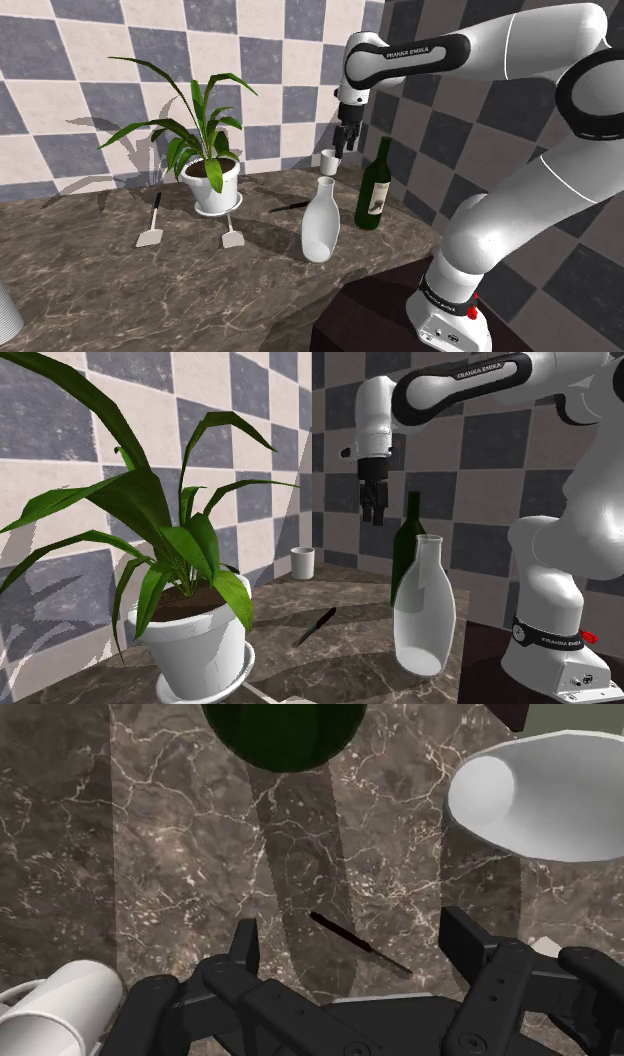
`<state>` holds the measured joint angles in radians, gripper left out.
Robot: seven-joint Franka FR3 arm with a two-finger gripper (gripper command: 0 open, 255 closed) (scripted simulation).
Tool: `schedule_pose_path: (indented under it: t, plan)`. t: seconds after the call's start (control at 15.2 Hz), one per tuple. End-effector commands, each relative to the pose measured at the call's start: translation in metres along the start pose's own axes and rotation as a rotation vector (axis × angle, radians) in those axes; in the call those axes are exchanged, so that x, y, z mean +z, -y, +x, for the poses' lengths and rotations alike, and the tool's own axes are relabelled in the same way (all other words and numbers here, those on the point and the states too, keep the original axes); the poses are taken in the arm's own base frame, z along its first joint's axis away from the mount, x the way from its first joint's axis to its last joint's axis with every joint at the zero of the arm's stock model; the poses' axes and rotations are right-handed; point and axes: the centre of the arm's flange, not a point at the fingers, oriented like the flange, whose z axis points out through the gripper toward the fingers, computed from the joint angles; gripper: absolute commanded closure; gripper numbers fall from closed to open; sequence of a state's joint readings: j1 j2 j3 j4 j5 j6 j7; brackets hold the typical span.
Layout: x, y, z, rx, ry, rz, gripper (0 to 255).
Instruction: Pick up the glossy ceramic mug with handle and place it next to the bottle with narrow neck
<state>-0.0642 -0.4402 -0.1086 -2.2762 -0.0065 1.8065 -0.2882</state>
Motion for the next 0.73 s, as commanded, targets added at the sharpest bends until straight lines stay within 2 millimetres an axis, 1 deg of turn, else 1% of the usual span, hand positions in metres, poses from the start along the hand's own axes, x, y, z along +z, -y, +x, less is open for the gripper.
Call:
schedule_pose_path:
  t: [0.0,0.66]
  plan:
    - [0.013,-0.022,0.015,0.005,-0.007,-0.009,0]
    - [0.065,-0.114,0.082,0.032,-0.034,-0.049,0]
